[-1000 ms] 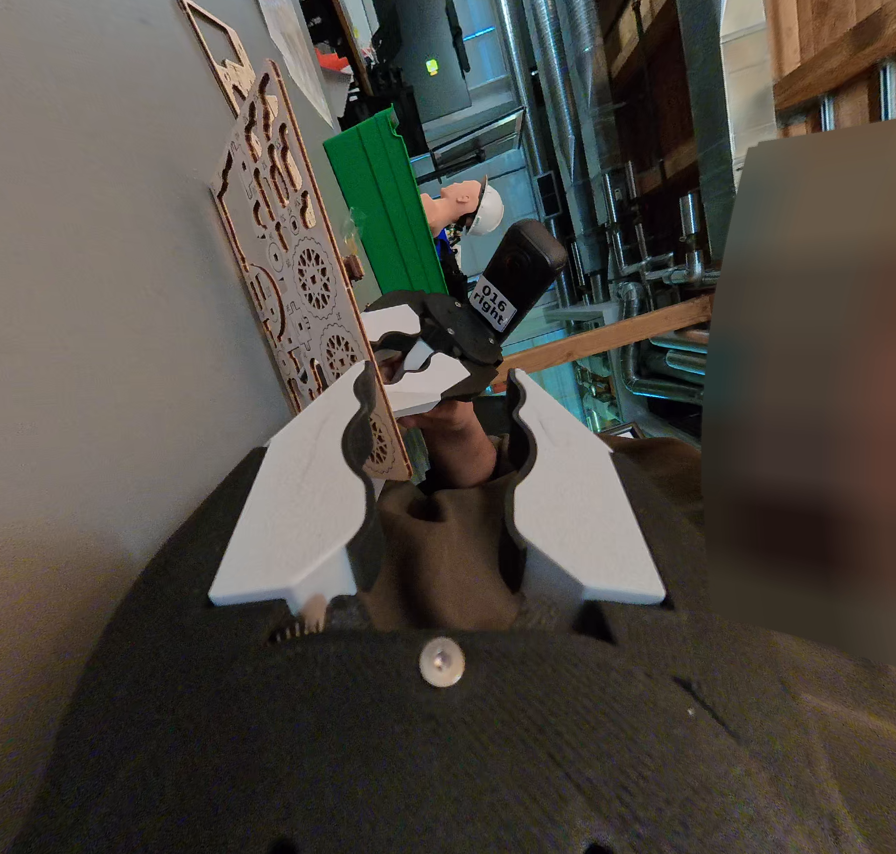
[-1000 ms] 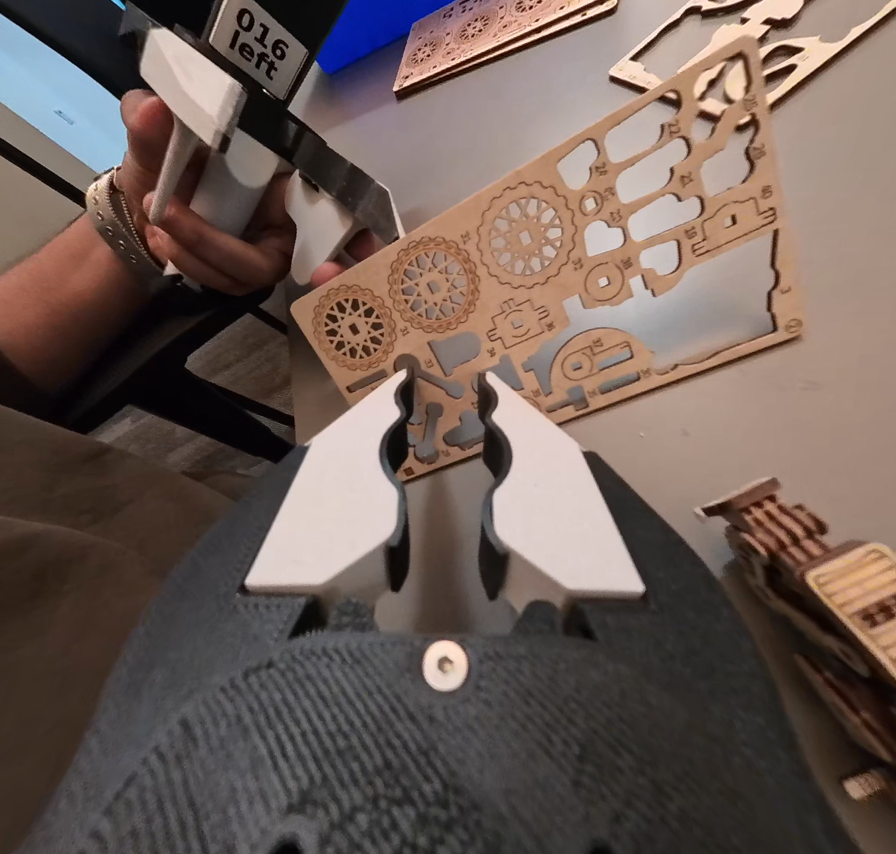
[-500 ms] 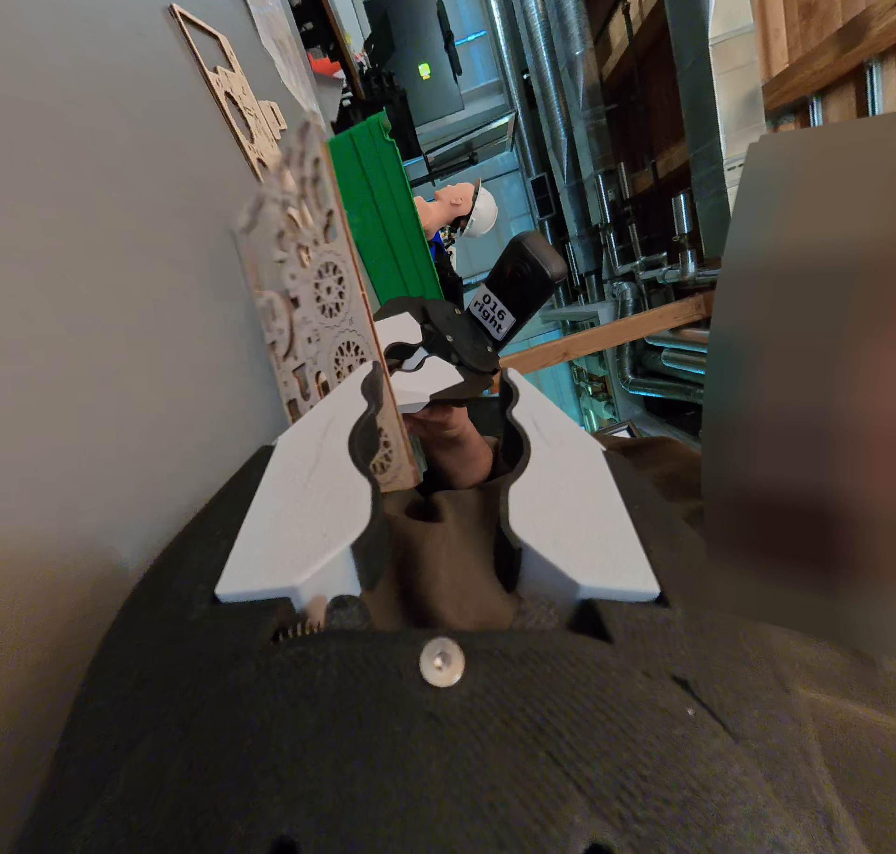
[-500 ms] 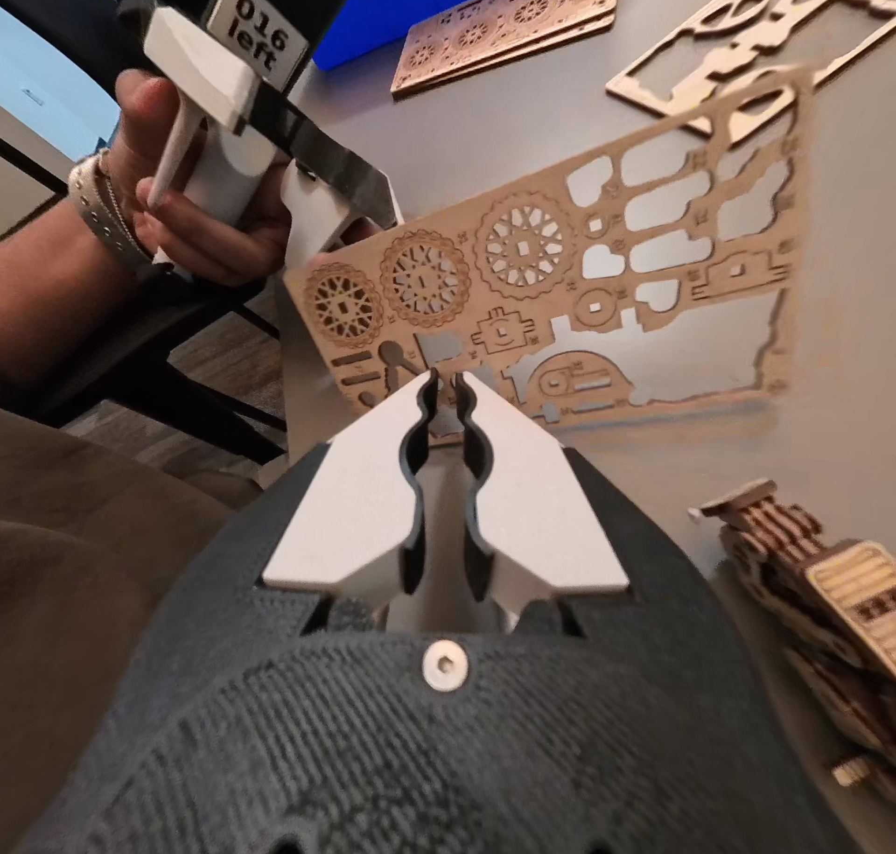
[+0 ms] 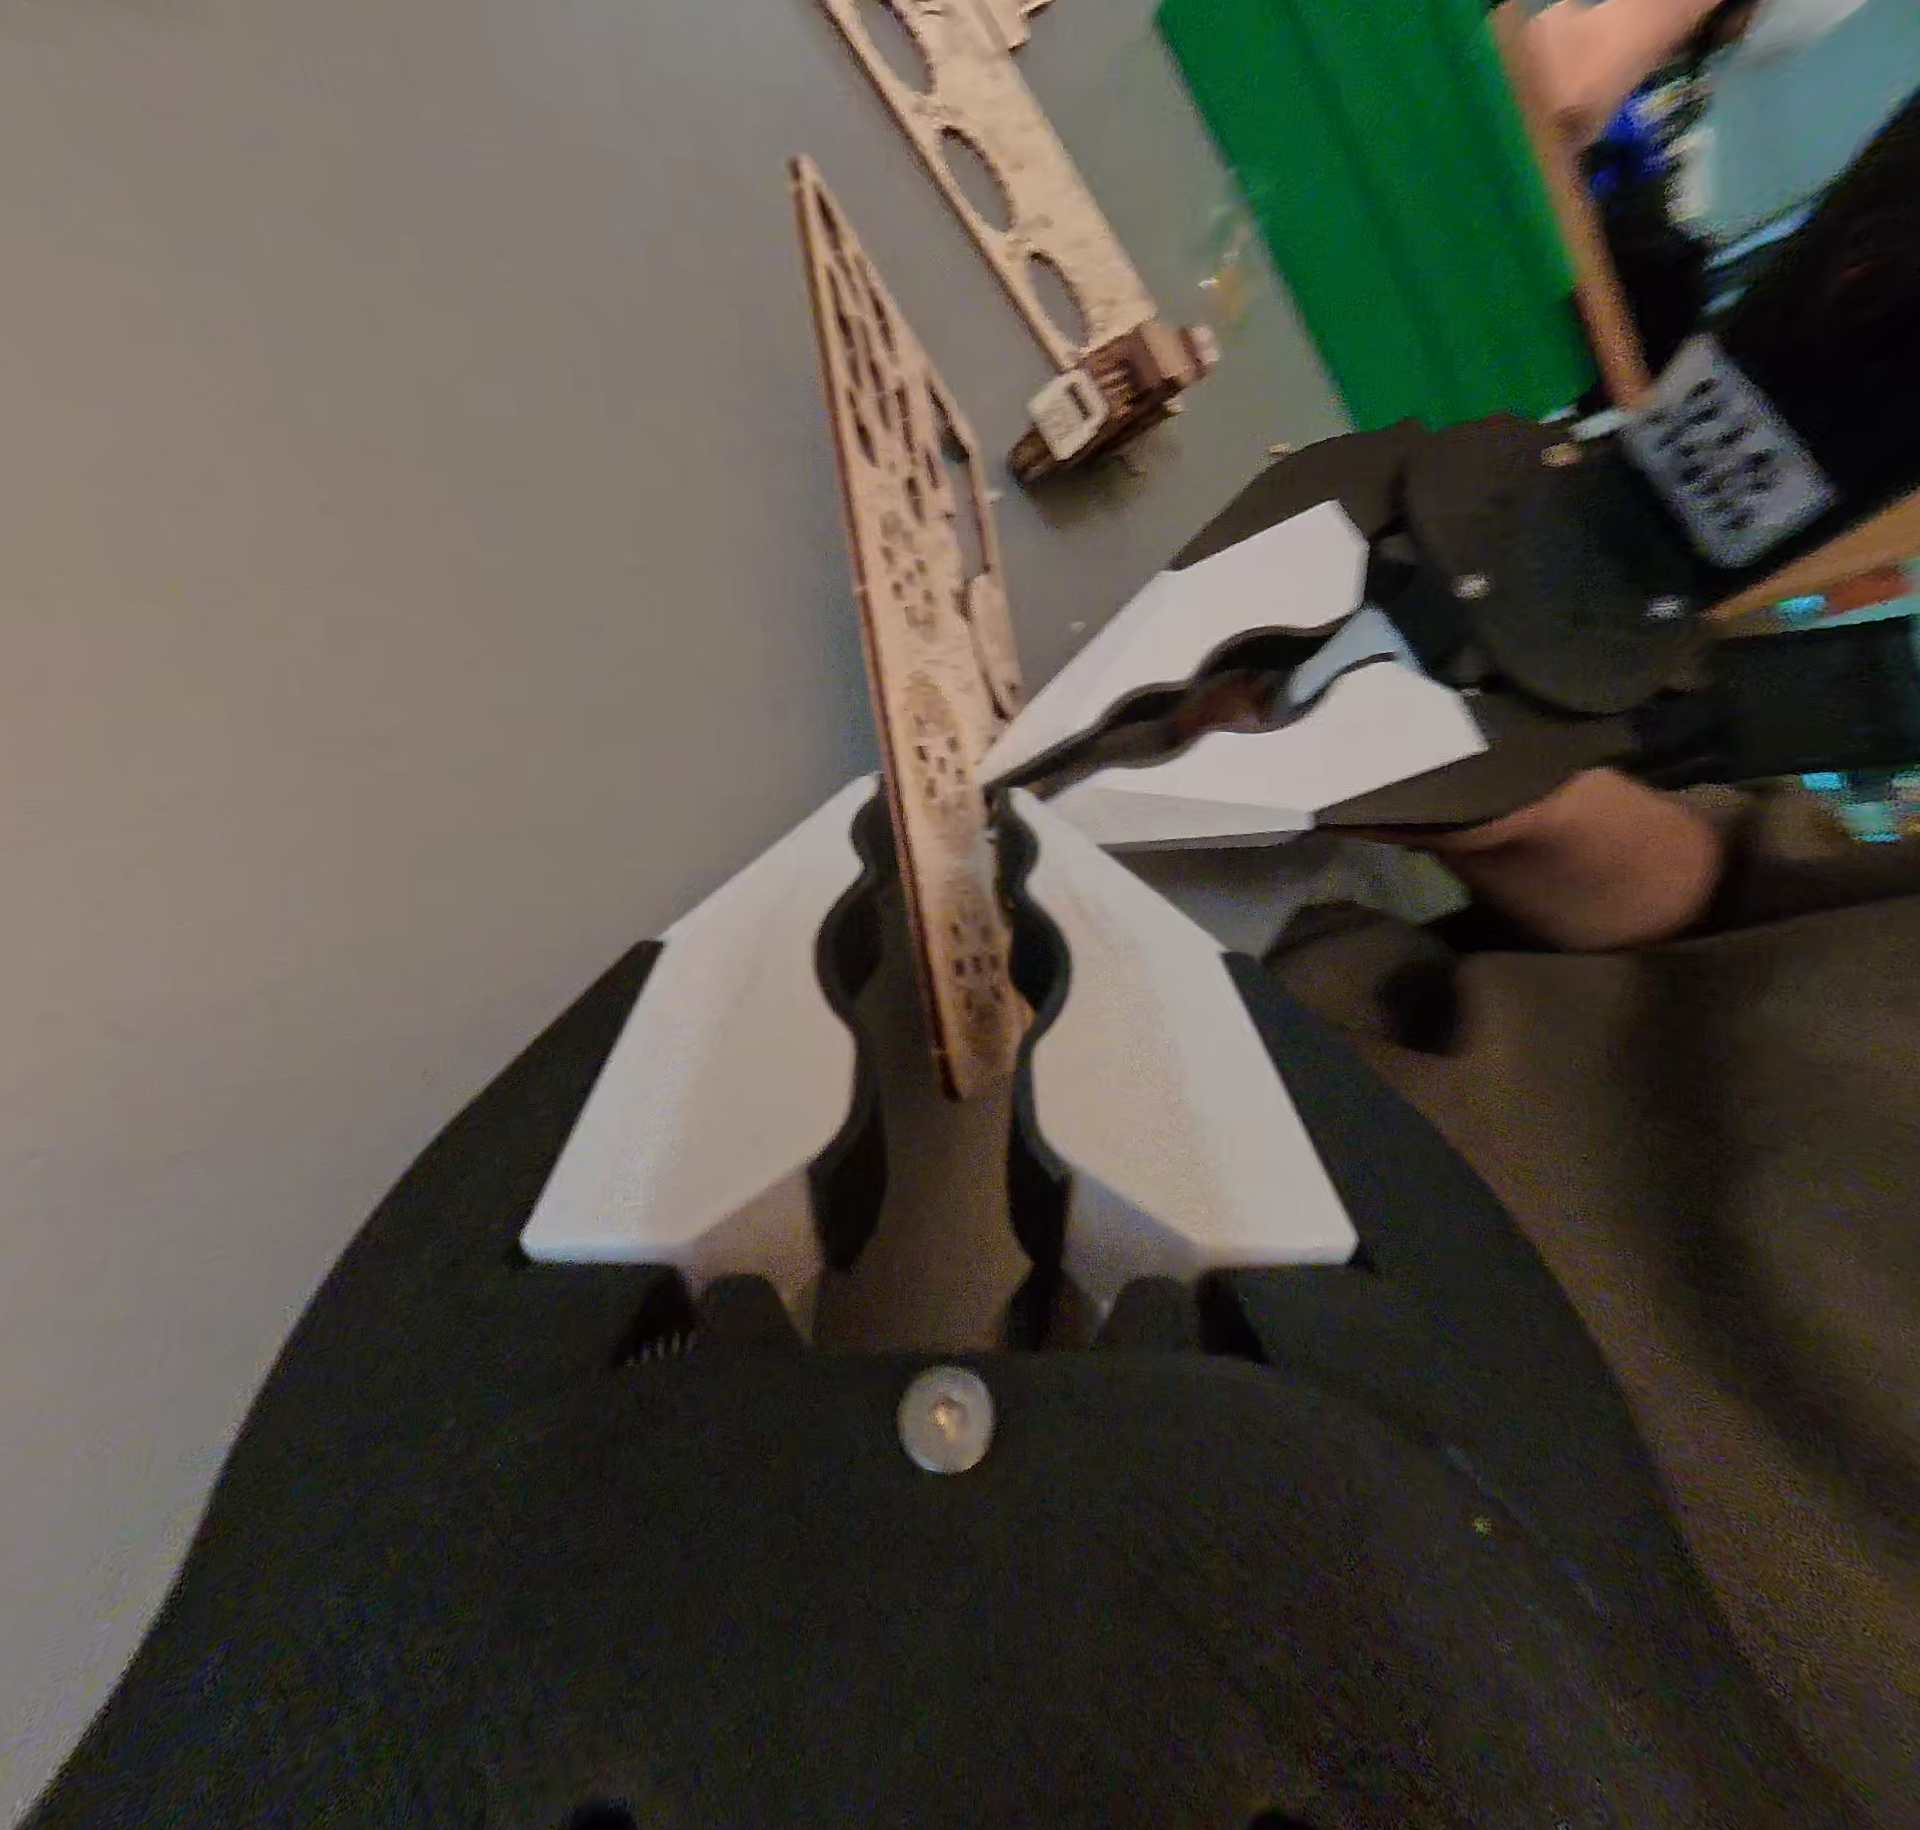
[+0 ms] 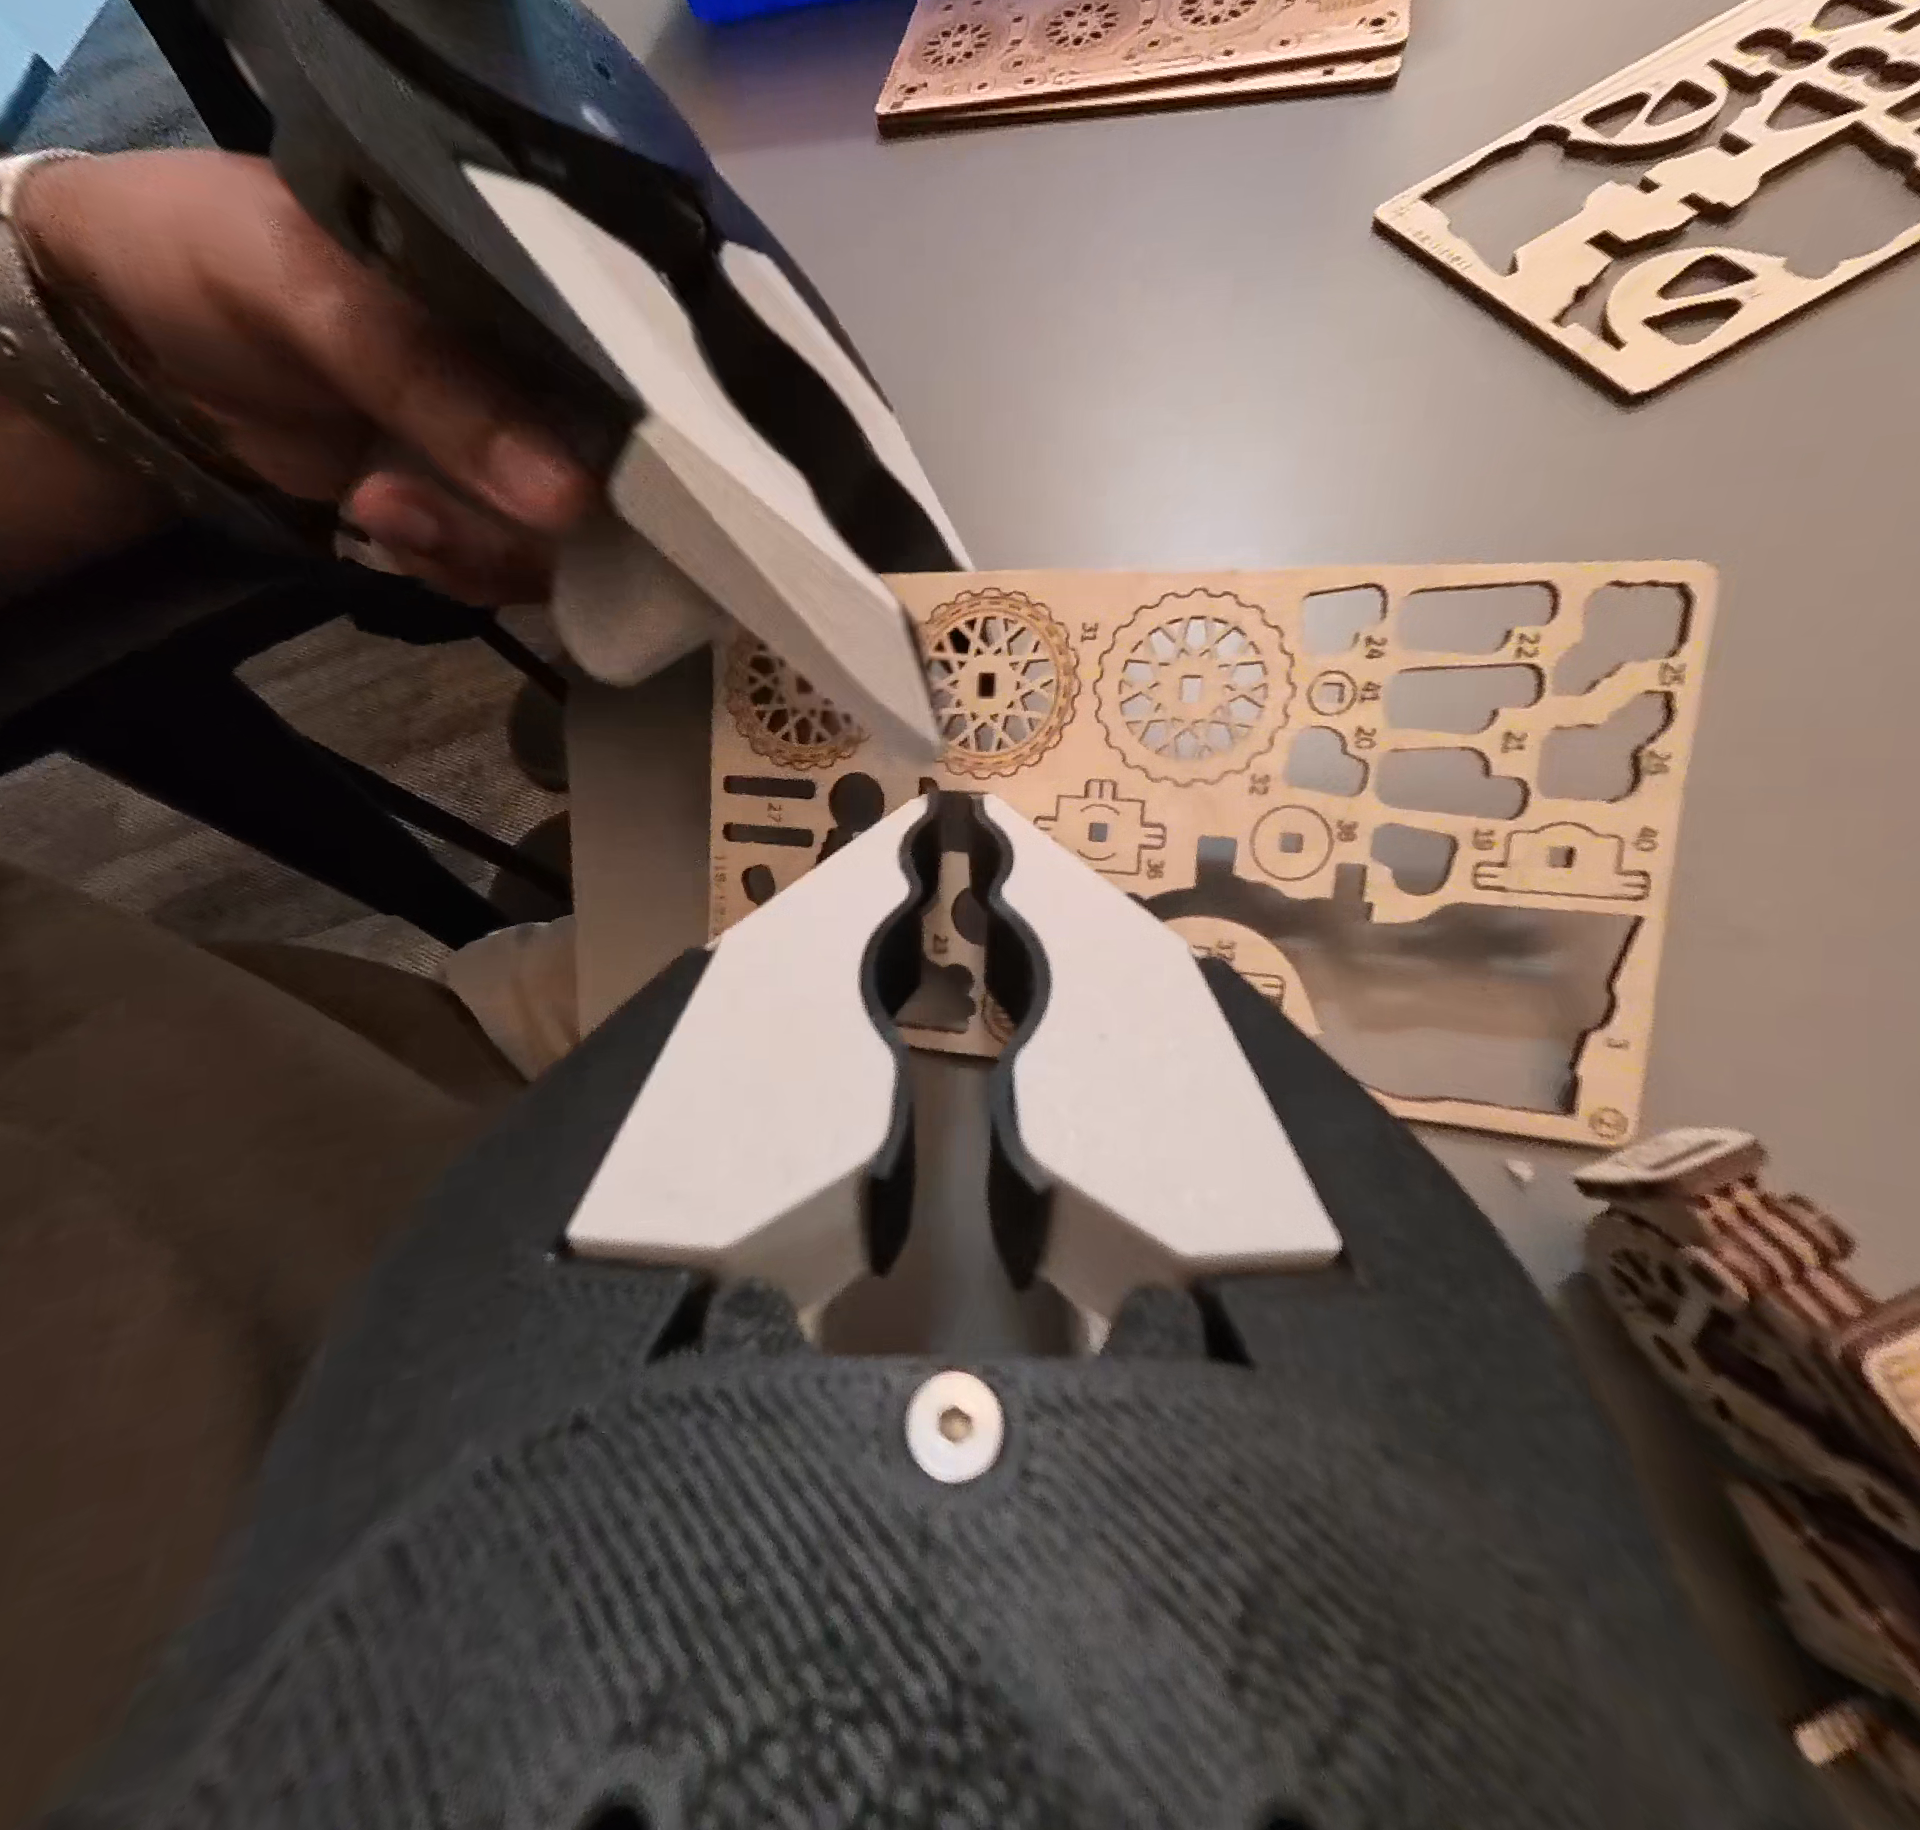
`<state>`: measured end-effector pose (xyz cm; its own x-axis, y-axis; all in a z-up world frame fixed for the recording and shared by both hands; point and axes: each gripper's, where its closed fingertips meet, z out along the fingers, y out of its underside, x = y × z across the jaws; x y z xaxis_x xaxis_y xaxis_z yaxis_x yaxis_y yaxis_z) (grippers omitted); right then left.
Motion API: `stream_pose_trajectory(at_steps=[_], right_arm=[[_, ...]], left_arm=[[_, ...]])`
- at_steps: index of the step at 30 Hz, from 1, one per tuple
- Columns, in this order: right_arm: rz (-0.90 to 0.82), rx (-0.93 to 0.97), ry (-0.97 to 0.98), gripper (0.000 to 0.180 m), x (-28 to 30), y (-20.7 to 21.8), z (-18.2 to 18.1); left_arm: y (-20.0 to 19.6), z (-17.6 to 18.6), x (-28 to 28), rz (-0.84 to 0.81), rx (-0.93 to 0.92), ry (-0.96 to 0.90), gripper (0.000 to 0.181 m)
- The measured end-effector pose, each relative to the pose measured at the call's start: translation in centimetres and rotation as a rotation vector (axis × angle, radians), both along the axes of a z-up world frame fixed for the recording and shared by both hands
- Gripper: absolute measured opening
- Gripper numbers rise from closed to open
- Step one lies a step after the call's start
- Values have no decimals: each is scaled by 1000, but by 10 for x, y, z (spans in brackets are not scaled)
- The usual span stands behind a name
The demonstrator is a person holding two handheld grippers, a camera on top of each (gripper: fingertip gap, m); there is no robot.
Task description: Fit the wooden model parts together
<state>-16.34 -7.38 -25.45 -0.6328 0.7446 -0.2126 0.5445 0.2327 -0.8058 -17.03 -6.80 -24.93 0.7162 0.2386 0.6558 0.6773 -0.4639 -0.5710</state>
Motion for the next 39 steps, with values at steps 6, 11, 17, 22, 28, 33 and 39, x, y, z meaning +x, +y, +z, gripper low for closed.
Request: stream_pose_trajectory(at_steps=[6, 11, 17, 22, 28, 33, 39], right_arm=[[-6, -45, 43, 13, -1, 1, 11], [-130, -117, 197, 36, -16, 21, 43], [-279, -200, 338, 53, -23, 44, 75], [-377, -373, 309, 54, -24, 53, 86], [-194, -638, 123, 38, -13, 19, 85], [-70, -819, 59, 6, -2, 16, 100], [56, -651, 6, 0, 8, 15, 91]], left_arm=[[-2, 14, -7, 35, 93, -88, 2], [-10, 52, -34, 140, 346, -219, 1], [-25, 85, -64, 300, 590, -268, 1], [-21, 100, -63, 355, 689, -257, 1], [-4, 99, -36, 257, 657, -218, 0], [2, 88, -8, 78, 544, -95, 20], [-2, 80, -4, 7, 475, 78, 33]])
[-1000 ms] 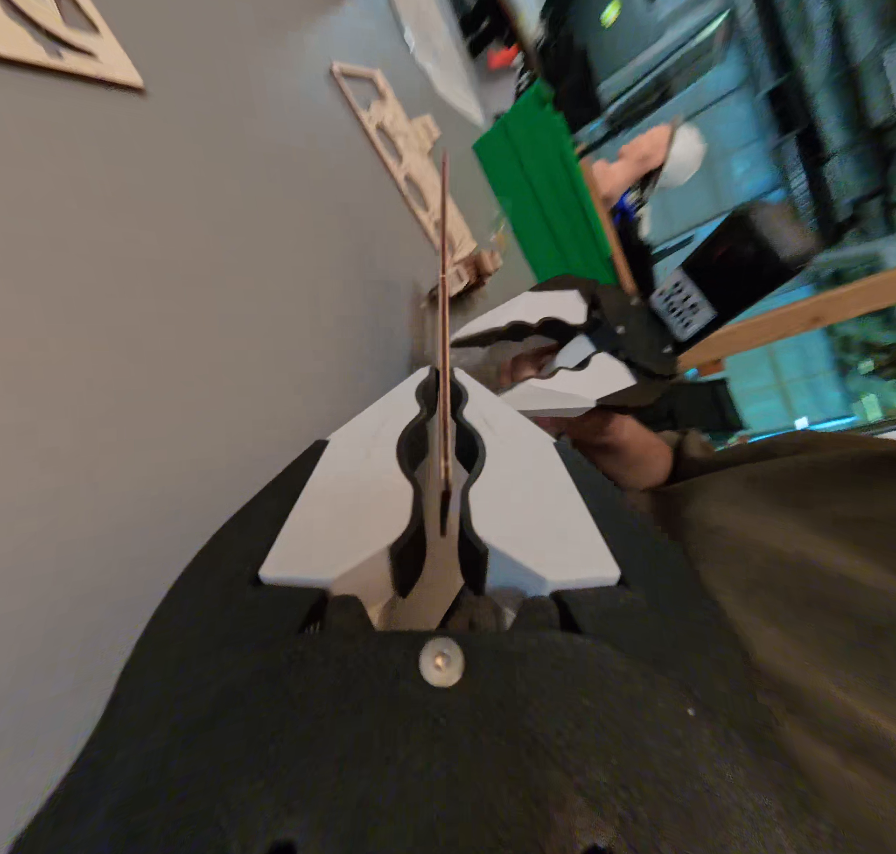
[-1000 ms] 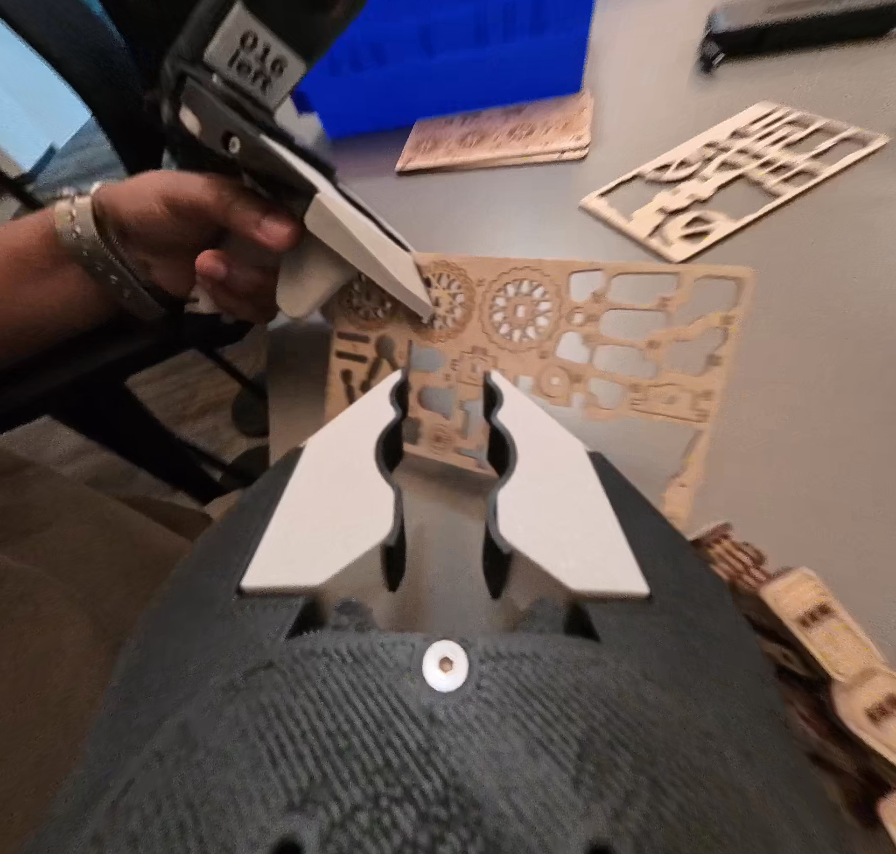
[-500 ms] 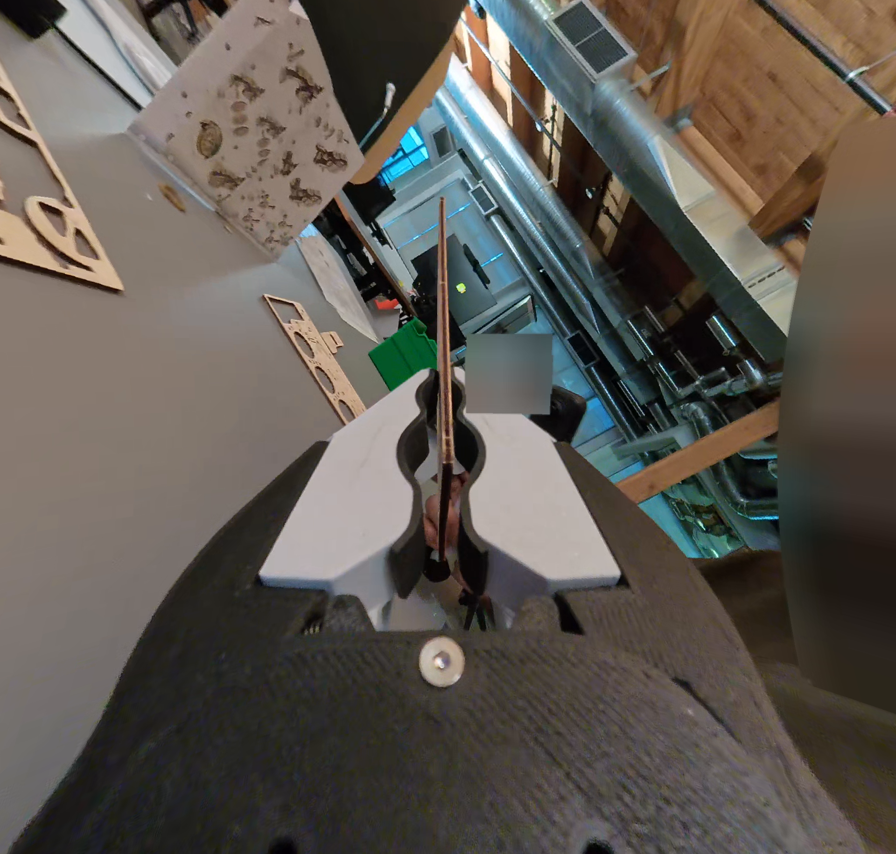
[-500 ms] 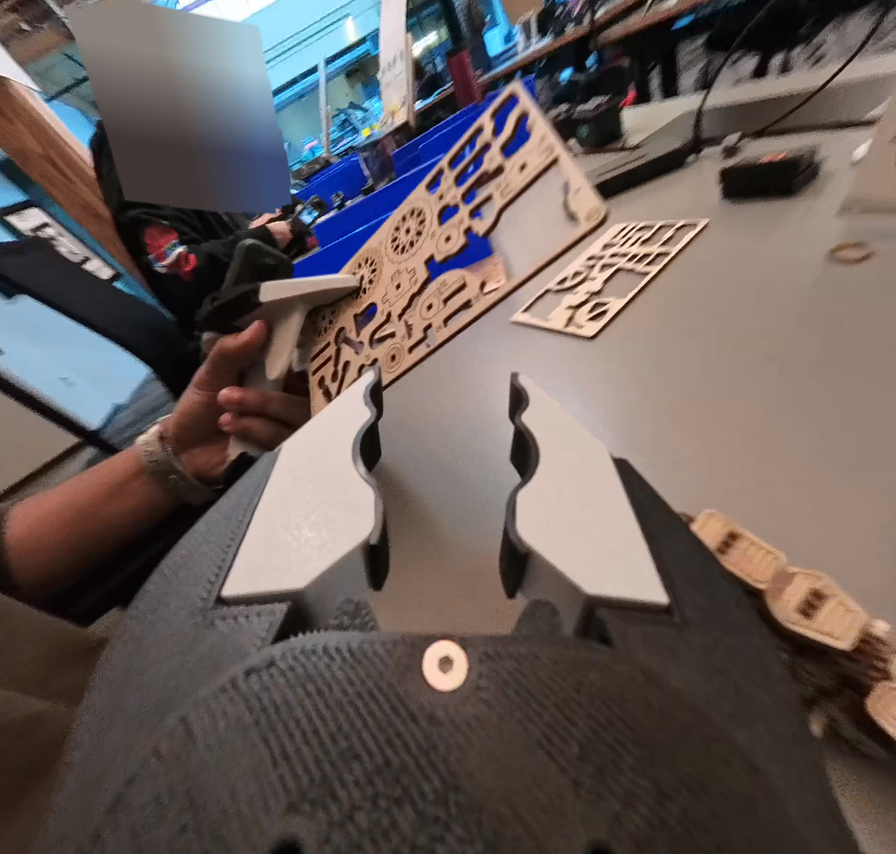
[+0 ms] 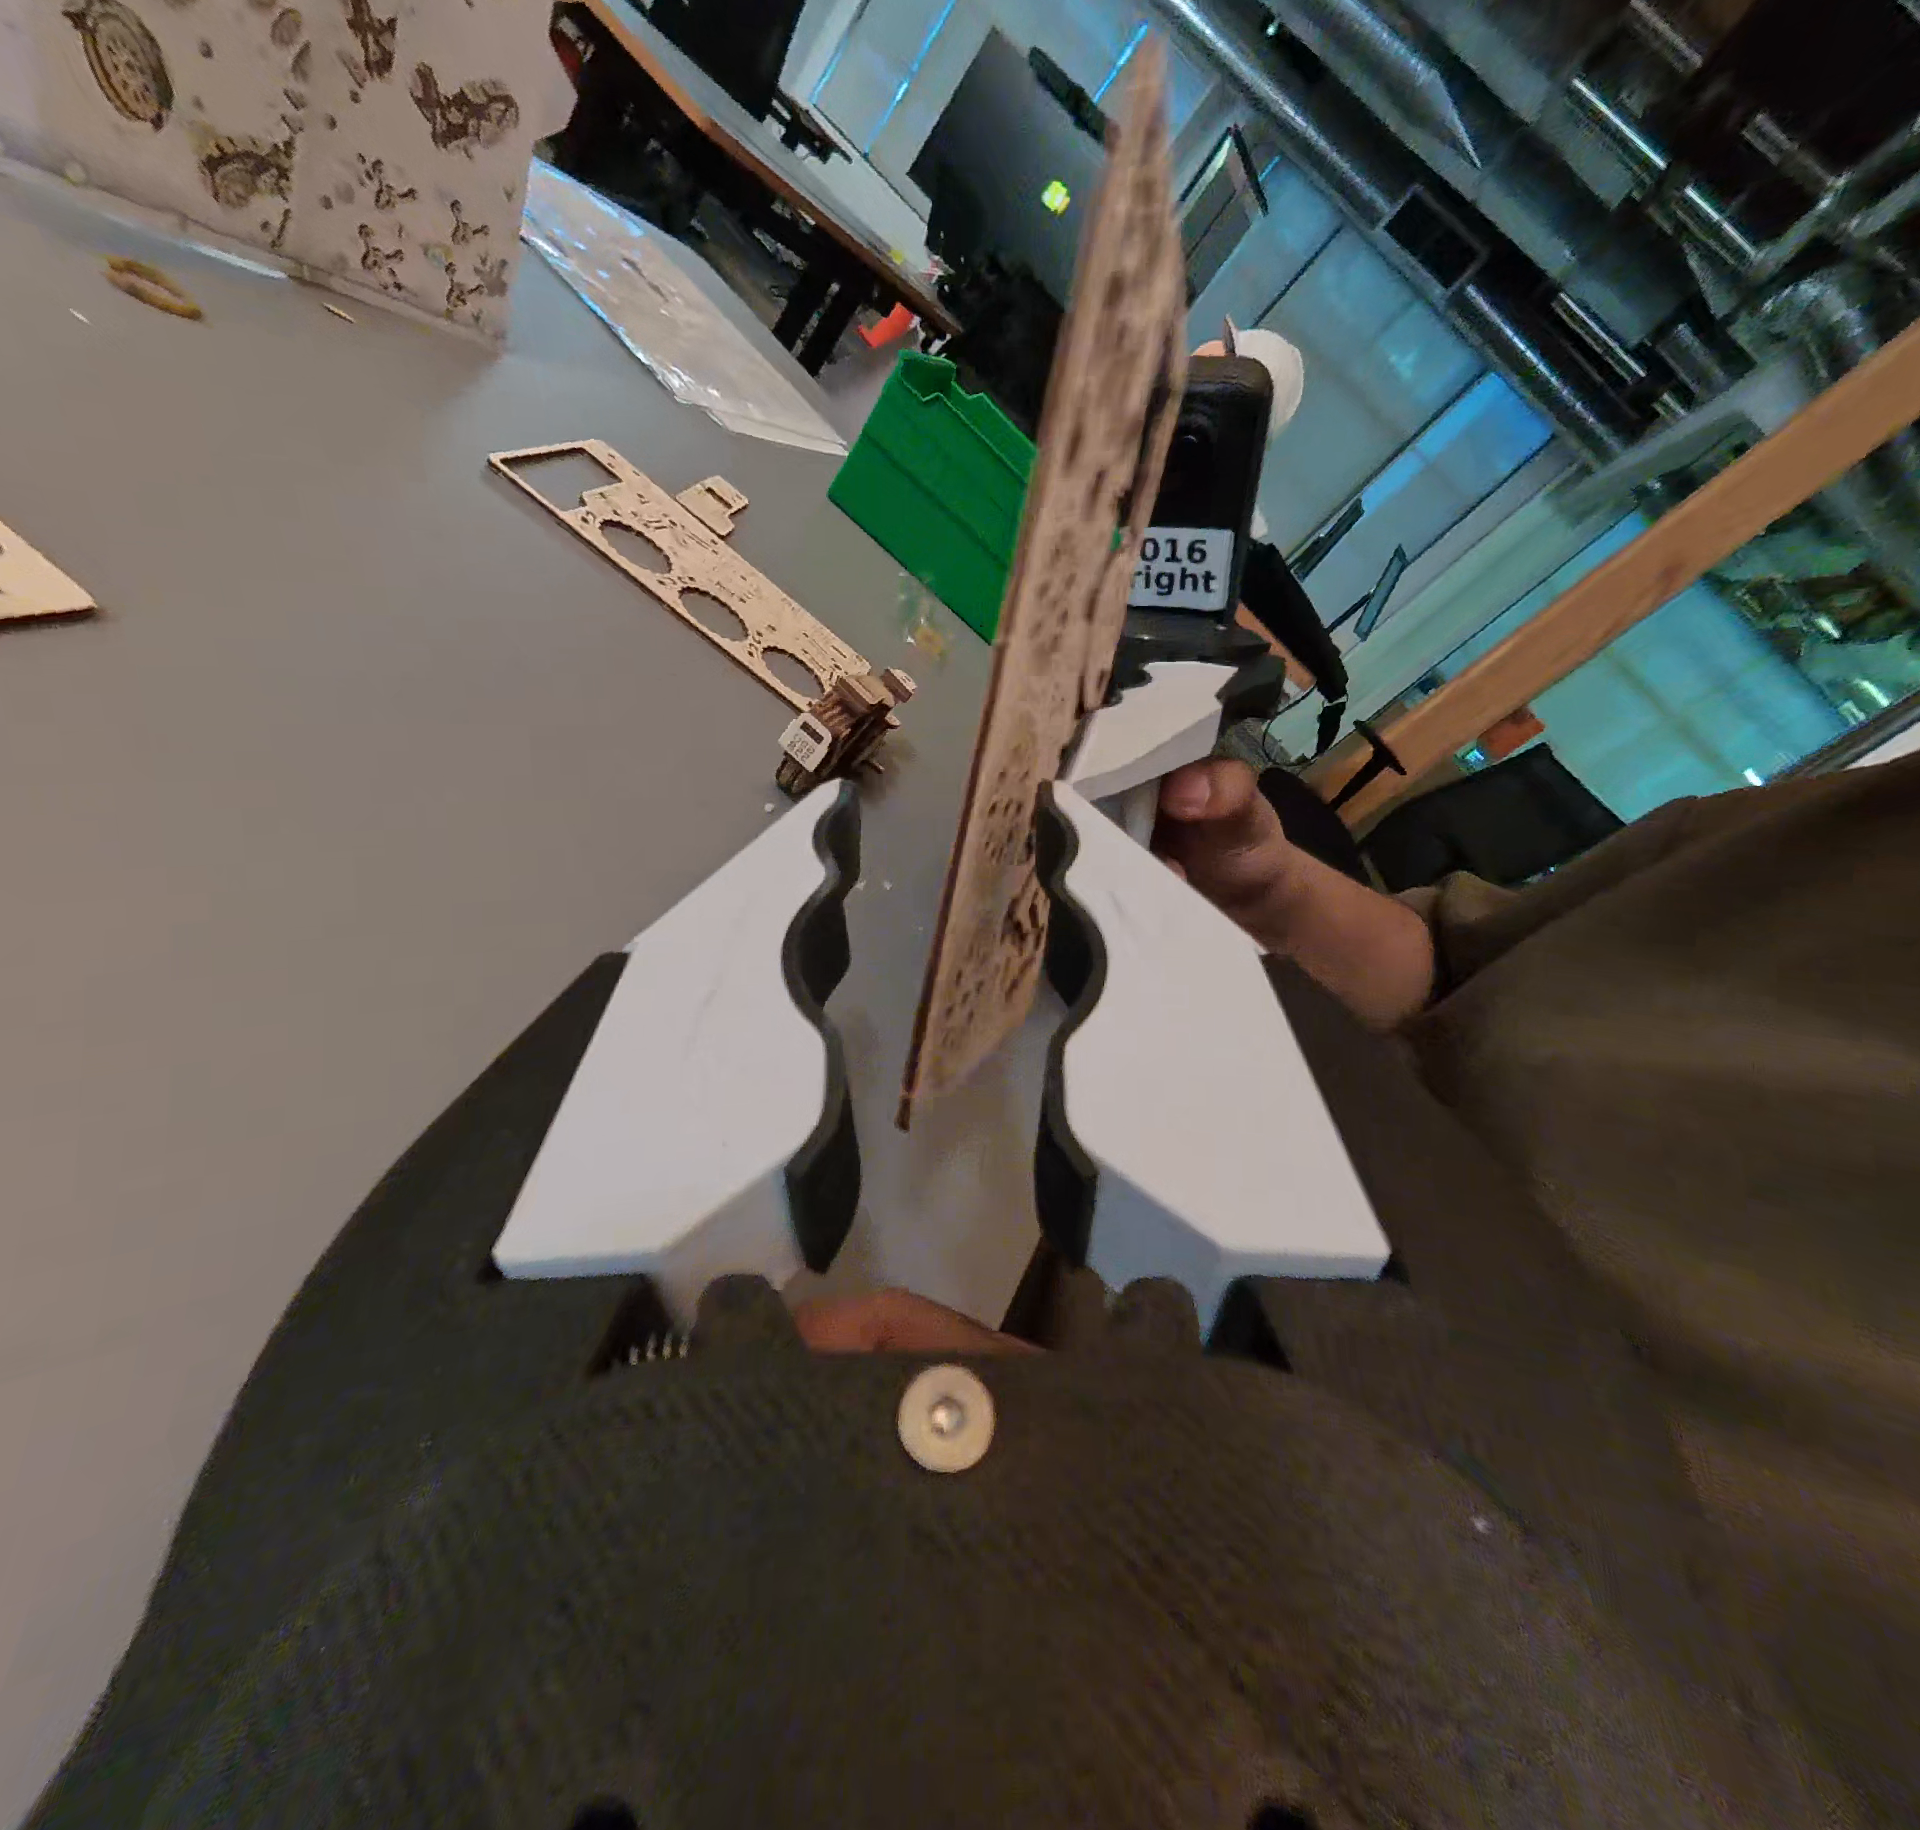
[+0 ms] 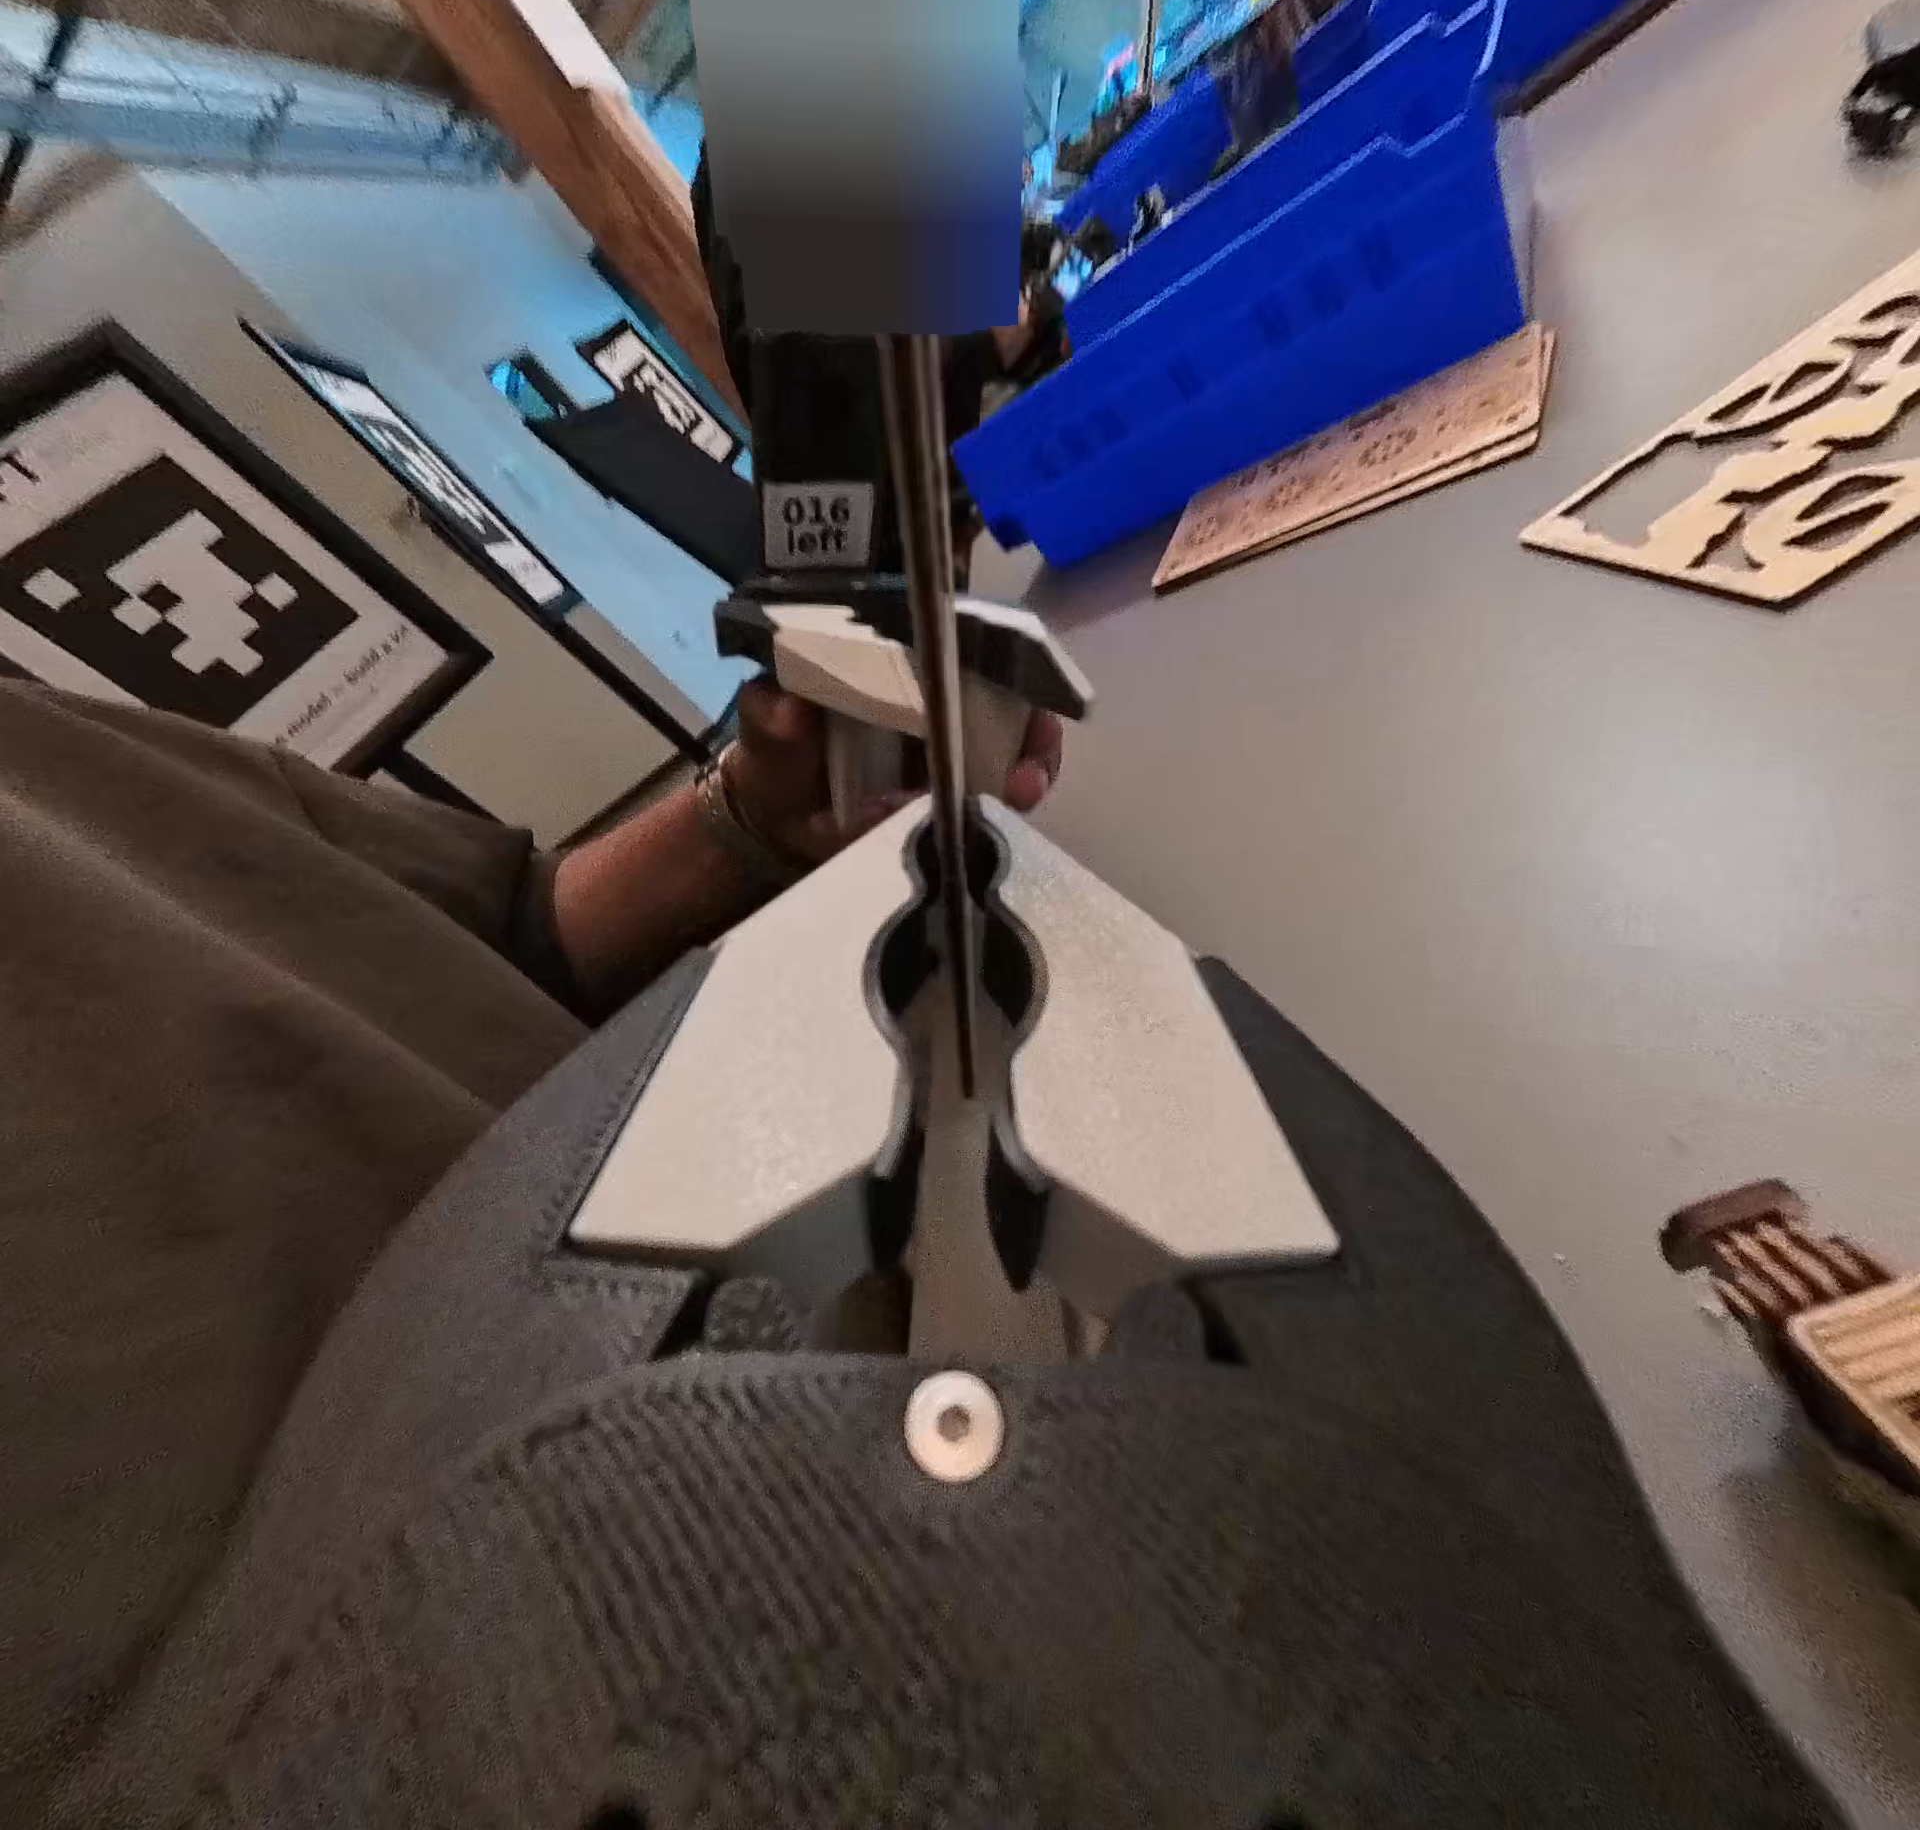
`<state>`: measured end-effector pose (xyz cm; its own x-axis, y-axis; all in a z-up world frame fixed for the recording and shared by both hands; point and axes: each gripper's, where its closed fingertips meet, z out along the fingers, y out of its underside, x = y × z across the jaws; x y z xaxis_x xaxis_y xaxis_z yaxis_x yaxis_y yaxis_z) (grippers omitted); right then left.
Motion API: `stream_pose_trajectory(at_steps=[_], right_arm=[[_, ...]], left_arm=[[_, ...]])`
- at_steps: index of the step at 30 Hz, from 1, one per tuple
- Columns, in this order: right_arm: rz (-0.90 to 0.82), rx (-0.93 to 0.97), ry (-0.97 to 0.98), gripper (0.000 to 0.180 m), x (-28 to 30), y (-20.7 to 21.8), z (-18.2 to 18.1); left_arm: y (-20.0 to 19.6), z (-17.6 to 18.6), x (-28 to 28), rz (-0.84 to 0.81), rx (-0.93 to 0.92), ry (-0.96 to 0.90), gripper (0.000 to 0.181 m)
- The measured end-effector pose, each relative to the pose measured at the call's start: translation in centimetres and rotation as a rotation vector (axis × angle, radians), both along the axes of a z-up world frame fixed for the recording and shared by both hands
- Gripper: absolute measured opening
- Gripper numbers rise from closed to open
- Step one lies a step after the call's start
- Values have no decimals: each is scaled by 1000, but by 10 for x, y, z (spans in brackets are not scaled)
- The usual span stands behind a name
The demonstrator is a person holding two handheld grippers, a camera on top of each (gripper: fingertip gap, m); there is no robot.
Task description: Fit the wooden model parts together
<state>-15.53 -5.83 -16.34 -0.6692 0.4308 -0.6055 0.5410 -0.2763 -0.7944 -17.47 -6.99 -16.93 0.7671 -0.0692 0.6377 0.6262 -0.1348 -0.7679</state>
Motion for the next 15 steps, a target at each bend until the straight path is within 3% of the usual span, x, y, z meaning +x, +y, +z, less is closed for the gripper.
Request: stream_pose_trajectory(at_steps=[3, 7, 11, 15], right_arm=[[61, 43, -68, 1, 4, -3, -13], [123, 73, -138, 1, 10, -10, -27], [24, 23, -113, 23, -3, -3, -23], [-33, 5, -130, 16, -9, 4, -26]], left_arm=[[-2, 0, 0, -14, -2, 9, 29], [-1, -5, 3, -32, -20, 6, 10], [1, -4, 5, -45, -17, -48, 1], [6, -5, 6, -10, -25, -18, 1]])
